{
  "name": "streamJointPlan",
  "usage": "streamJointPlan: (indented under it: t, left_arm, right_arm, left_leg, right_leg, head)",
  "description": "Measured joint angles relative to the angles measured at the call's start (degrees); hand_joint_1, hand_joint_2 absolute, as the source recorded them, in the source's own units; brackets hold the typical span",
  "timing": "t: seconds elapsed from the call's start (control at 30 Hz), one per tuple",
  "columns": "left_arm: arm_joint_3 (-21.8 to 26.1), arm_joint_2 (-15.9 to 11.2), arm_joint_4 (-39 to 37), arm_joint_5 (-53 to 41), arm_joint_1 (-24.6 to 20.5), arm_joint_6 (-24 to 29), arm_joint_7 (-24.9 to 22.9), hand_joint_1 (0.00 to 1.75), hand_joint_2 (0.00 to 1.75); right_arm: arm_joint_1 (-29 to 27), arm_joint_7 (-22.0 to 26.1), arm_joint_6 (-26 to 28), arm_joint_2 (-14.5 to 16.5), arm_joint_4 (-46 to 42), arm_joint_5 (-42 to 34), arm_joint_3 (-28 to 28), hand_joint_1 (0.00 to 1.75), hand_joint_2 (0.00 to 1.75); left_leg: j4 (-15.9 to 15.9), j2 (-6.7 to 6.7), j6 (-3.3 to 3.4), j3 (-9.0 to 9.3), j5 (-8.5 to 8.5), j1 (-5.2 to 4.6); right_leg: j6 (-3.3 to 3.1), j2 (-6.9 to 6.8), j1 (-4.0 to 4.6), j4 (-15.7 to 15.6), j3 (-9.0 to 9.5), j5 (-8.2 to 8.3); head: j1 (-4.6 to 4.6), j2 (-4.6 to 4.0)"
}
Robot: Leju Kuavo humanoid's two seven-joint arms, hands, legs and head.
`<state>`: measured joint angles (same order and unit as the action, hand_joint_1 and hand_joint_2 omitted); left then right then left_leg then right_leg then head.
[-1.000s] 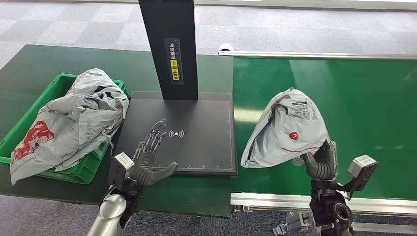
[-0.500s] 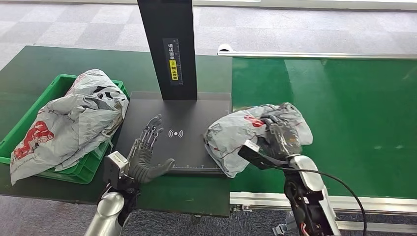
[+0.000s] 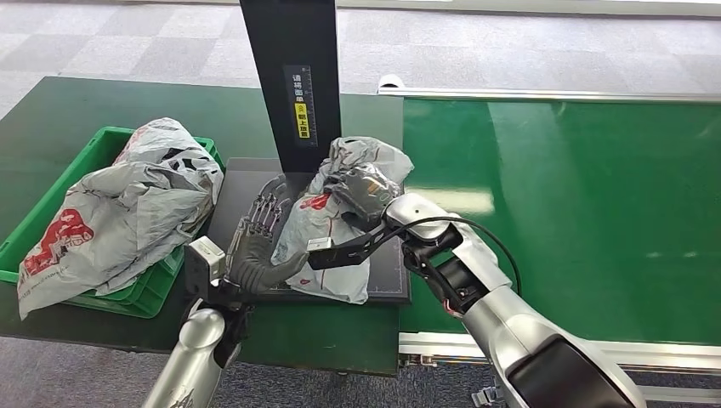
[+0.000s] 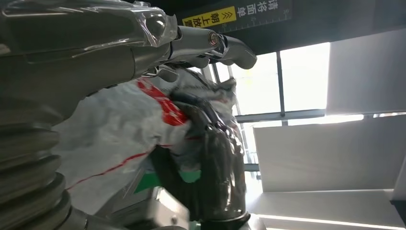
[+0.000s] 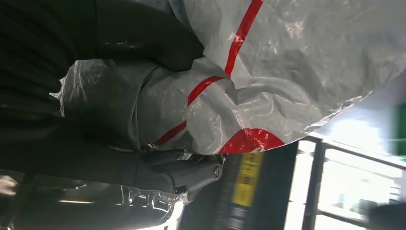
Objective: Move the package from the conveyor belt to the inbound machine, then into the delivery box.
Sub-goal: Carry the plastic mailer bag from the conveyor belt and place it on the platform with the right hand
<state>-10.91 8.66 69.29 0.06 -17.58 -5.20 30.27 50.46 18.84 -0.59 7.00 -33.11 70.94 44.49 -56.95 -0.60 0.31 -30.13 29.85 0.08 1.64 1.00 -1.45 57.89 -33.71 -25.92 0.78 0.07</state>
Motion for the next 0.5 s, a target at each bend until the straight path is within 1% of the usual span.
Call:
streamJointPlan:
  t: [0.07, 0.23, 0.37, 0.5]
  left_arm:
    - [-0.88, 0.03, -0.99, 0.51, -0.95, -0.28, 0.18, 0.00, 1.75]
    - [-3.00, 0.05, -2.77, 1.49, -2.85, -0.96, 0.33, 0.00, 1.75]
    - [-3.91, 0.05, -3.85, 1.68, -4.07, -0.99, 0.31, 0.00, 1.75]
    - [-4.39, 0.06, -4.64, 1.72, -4.55, -0.99, 0.31, 0.00, 1.75]
  right_arm:
    - [0.63, 1.20, -0.50, 1.37, 2.18, -2.51, 1.43, 1.75, 1.75]
    - [0.82, 0.97, -2.17, 4.20, 7.86, -7.82, 2.57, 1.75, 1.75]
    - [0.49, 0.83, -2.60, 5.36, 10.62, -9.05, 2.86, 1.75, 1.75]
    - [0.46, 0.81, -2.60, 5.87, 11.93, -9.19, 3.12, 1.75, 1.75]
  left_leg:
    - [0.00, -0.02, 0.00, 0.00, 0.00, -0.01]
    - [-0.01, -0.01, 0.00, 0.00, 0.00, -0.01]
    - [-0.01, 0.00, 0.00, 0.00, 0.00, -0.01]
    - [-0.01, 0.00, 0.00, 0.00, 0.00, 0.00]
  right_leg:
    - [0.00, -0.01, 0.00, -0.01, 0.00, 0.00]
    - [0.00, -0.01, -0.01, -0.02, 0.00, 0.00]
    - [0.00, 0.00, 0.00, -0.01, -0.02, 0.00]
    - [0.00, 0.00, 0.00, -0.01, -0.03, 0.00]
  head:
    - [0.00, 0.00]
    - [-0.01, 0.00]
    - [0.00, 0.00]
    - [0.00, 0.00]
